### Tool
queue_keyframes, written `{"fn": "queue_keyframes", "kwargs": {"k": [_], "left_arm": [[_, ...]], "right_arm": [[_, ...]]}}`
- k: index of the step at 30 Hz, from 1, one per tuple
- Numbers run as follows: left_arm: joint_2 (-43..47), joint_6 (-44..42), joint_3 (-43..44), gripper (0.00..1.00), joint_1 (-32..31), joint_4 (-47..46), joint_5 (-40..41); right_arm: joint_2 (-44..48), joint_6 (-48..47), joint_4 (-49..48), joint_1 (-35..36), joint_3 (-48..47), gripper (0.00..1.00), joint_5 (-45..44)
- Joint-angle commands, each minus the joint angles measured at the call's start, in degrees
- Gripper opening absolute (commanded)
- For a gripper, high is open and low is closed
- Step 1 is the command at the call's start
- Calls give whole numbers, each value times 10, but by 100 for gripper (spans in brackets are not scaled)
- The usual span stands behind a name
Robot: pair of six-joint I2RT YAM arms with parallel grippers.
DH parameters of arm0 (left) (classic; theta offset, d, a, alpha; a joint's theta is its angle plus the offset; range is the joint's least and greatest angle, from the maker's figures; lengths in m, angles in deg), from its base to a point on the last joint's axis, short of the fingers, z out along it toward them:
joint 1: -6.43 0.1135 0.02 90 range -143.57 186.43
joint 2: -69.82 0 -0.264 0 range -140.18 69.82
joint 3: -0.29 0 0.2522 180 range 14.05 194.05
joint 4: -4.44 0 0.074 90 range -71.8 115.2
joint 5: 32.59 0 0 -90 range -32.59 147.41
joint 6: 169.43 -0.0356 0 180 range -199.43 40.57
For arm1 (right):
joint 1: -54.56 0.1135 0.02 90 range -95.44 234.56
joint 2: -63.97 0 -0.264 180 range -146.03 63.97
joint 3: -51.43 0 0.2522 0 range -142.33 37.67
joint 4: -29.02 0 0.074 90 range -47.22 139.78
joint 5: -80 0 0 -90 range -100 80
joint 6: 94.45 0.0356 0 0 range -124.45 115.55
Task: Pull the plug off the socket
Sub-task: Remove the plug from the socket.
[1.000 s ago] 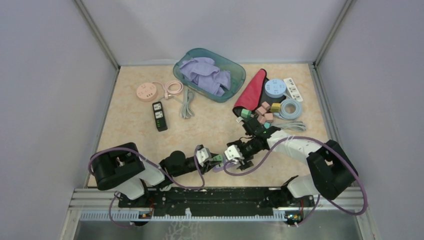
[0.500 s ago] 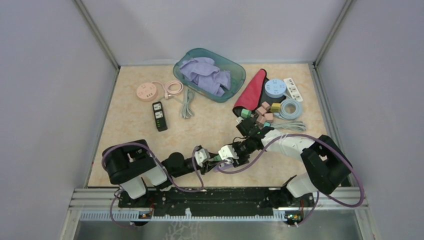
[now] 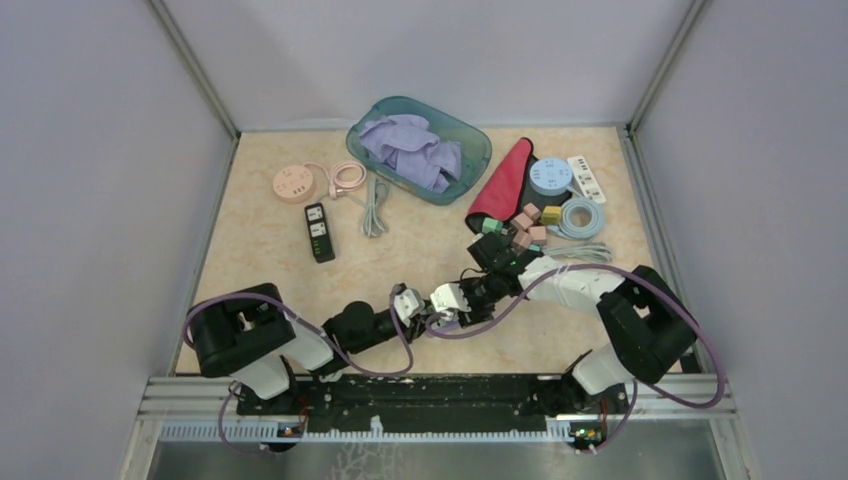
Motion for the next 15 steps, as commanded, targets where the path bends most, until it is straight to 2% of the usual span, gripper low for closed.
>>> {"fn": "queue_keyframes", "kwargs": {"k": [1,6,8,11,13,15], "left_arm": [[26,40,-43,0,14,-89,34],[-4,48,-69,0,27,-231,-116],[-26,41,-53,0,27,-238,-137],[-30,8,-18,0,23,-153,-97],[-16,-19,-3,0,10,-91,-30],[4,-35,-3,0,5,-71,27]], "right_arm": [[-15,22,-4,13,-13,2,-9],[-28,29,5,19,-23,0,-17],[-33,33,8,23,-28,0,-22],[-34,42,6,24,-31,0,-31],[-33,45,5,24,-32,0,-36],[-34,47,4,24,-32,0,-38]]}}
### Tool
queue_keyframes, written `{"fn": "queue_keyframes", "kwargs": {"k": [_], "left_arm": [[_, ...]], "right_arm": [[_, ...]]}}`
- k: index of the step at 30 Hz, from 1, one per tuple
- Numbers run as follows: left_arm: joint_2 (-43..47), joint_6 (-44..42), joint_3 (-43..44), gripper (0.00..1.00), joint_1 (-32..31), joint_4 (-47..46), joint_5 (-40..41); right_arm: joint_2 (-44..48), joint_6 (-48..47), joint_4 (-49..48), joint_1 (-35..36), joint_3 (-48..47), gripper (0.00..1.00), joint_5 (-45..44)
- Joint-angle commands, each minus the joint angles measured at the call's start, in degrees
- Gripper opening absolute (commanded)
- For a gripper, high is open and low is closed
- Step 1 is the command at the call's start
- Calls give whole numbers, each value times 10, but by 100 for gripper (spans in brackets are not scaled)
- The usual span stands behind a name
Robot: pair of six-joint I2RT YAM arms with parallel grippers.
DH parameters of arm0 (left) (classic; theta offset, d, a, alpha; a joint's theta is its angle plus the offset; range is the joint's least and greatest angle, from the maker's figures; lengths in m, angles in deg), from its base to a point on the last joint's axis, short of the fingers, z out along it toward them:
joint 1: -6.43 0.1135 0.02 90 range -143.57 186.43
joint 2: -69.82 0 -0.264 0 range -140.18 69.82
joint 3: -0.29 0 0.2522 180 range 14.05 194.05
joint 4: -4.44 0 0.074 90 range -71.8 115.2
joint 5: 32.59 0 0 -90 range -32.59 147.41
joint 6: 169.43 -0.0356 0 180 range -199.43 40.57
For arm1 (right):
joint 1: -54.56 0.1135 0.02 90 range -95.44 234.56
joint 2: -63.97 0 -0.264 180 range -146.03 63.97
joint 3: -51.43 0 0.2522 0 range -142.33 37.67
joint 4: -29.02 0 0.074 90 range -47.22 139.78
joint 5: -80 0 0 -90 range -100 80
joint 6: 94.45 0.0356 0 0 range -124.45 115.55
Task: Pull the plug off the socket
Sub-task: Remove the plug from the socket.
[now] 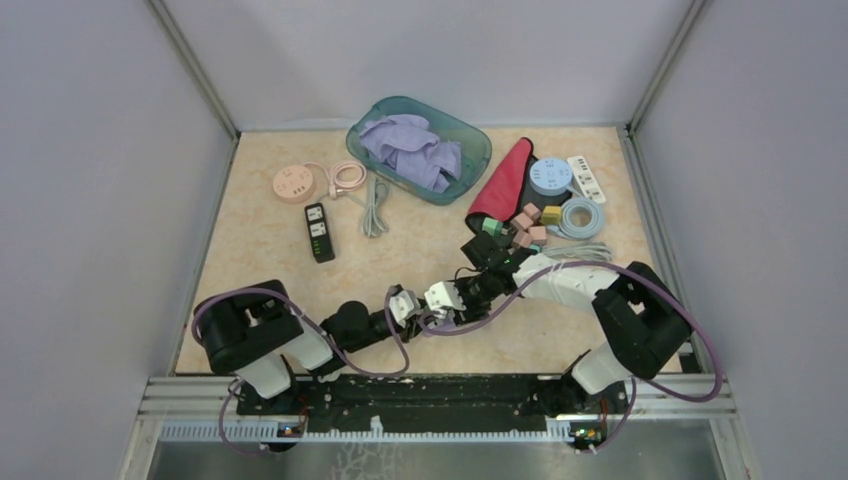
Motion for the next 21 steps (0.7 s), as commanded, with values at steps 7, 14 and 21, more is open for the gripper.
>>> {"fn": "queue_keyframes", "kwargs": {"k": [7,14,21], "left_arm": [[56,127,8,0,49,-36,17],[42,70,-61,0,63,-155,-23],[115,-56,24,0,13,160,-15]], "right_arm": [[-22,25,6,3,-15,0,-34],[-23,31,5,3,-18,0,-38],[-27,36,4,3,-20,0,-41]]}}
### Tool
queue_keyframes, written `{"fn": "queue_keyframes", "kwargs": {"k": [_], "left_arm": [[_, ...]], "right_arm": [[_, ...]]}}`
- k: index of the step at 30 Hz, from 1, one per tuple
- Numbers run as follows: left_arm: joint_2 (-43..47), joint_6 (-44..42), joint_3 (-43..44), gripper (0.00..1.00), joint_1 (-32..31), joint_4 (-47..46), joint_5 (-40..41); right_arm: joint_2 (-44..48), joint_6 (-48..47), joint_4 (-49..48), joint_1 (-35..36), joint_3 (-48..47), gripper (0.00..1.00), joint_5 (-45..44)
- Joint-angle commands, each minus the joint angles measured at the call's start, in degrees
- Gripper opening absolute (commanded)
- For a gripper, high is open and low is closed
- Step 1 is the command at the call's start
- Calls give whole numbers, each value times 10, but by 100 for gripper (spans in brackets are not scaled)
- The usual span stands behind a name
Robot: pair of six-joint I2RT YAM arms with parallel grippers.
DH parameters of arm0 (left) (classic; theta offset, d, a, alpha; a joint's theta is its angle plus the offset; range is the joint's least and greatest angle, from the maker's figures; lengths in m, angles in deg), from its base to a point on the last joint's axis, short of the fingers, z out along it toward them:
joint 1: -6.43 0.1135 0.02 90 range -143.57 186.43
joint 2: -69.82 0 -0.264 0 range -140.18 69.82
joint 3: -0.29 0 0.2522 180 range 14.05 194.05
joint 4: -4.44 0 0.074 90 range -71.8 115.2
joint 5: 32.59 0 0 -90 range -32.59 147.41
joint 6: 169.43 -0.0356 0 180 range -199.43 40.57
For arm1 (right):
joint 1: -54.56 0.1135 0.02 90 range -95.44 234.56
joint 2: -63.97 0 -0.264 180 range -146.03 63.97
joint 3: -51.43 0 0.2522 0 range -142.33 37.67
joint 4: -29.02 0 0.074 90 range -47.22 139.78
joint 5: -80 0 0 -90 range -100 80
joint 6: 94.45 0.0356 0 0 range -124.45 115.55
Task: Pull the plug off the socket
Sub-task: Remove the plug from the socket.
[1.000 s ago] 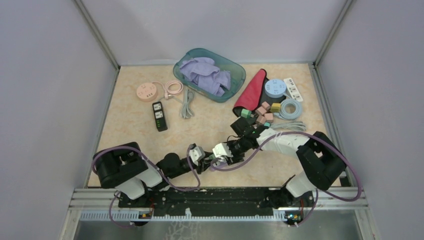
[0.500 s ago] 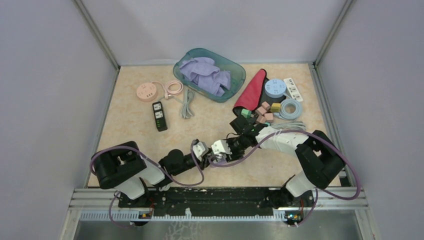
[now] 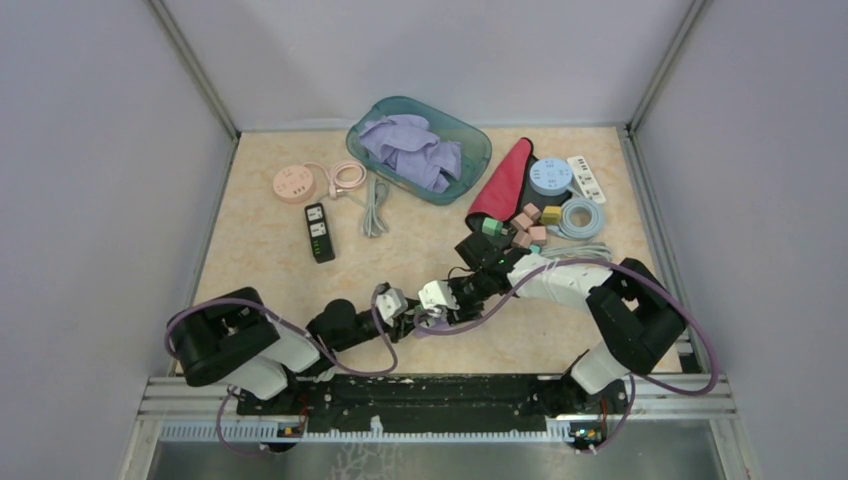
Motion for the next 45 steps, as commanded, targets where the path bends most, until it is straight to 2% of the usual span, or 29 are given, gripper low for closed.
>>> {"fn": "queue_keyframes", "kwargs": {"k": [1,3,7,11,14,16,19,21,24,28,30,34,41,42,45], "left_arm": [[51,-79,99,0,-38,226,38],[42,-90,130,0,-45,253,54],[33,-54,141,0,-41,226,77],[61,54,128,0,13,199,11],[81,130,76,0,52,100,4],[94,127,41,0,55,45,25],[114,88,18,0,38,28,47],[120,24,25,0,2,63,80],[112,-83,81,0,-55,179,121],[73,-150,156,0,-101,303,182],[67,-136,169,0,-103,318,198],[86,-82,139,0,-92,251,180],[168,6,101,0,-45,305,167],[180,17,95,0,-38,318,163],[214,55,74,0,-4,352,143]], "right_arm": [[-9,16,28,-8,-7,0,-55],[-11,17,28,-8,-8,0,-56],[-11,19,27,-8,-7,0,-58],[-12,19,28,-8,-7,0,-58],[-13,21,28,-8,-10,0,-59],[-13,23,30,-8,-12,0,-60],[-15,27,29,-8,-14,0,-59],[-16,28,30,-8,-14,0,-59],[-18,29,30,-8,-15,0,-60],[-20,30,29,-8,-15,0,-62],[-20,31,29,-8,-15,0,-63],[-21,32,29,-8,-16,0,-63],[-27,60,40,-10,-39,0,-52],[-26,64,43,-13,-44,2,-47],[-16,75,36,-20,-43,21,-36]]}}
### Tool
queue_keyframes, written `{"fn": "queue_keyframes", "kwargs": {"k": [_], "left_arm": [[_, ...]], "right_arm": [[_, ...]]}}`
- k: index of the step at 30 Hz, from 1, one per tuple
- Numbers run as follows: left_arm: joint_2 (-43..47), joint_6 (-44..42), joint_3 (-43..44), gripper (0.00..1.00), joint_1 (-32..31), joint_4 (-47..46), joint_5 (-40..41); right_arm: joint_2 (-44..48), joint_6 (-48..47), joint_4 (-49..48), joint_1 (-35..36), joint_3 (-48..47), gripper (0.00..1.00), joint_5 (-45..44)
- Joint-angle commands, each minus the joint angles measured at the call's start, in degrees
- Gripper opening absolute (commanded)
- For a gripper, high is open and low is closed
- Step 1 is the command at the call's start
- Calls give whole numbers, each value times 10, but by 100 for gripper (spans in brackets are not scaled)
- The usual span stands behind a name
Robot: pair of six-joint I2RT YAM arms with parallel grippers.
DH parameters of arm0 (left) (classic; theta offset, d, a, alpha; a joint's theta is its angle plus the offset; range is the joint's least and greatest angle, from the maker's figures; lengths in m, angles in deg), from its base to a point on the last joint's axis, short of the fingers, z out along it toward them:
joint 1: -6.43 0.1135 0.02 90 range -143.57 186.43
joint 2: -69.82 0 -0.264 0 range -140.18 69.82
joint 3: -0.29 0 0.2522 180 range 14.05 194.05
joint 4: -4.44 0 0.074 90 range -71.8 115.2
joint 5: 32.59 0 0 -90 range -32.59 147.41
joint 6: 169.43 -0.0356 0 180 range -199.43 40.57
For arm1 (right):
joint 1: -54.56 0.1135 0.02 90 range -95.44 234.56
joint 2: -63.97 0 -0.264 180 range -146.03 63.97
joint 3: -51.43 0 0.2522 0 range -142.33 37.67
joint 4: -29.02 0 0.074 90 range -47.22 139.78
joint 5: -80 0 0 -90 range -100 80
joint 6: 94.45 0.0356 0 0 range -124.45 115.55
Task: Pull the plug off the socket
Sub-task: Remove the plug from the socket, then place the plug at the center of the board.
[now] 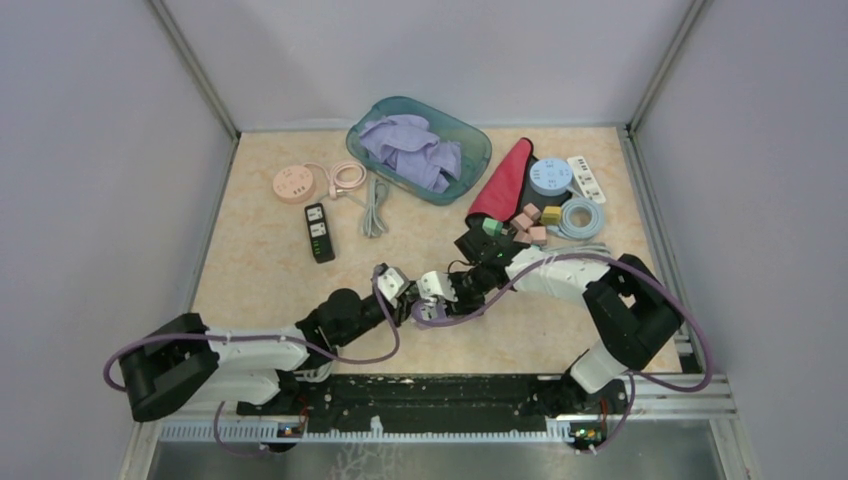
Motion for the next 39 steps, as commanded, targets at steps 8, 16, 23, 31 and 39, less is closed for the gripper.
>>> {"fn": "queue_keyframes", "kwargs": {"k": [8,16,23,31,39], "left_arm": [[144,187,-39,1,158,165,-59],[186,262,-16,0,292,236,-74],[100,393,43,1,430,265,-123],[-18,460,191,14,448,448,7],[-131,462,310,35,460,537,31]], "right_arm": [[44,75,-12,-50,-9,93,77],[98,109,-24,-85,-10,99,101],[133,112,-30,-107,-6,99,109],[137,103,-30,-109,-1,99,112],[137,100,-29,-109,-1,99,113]]}}
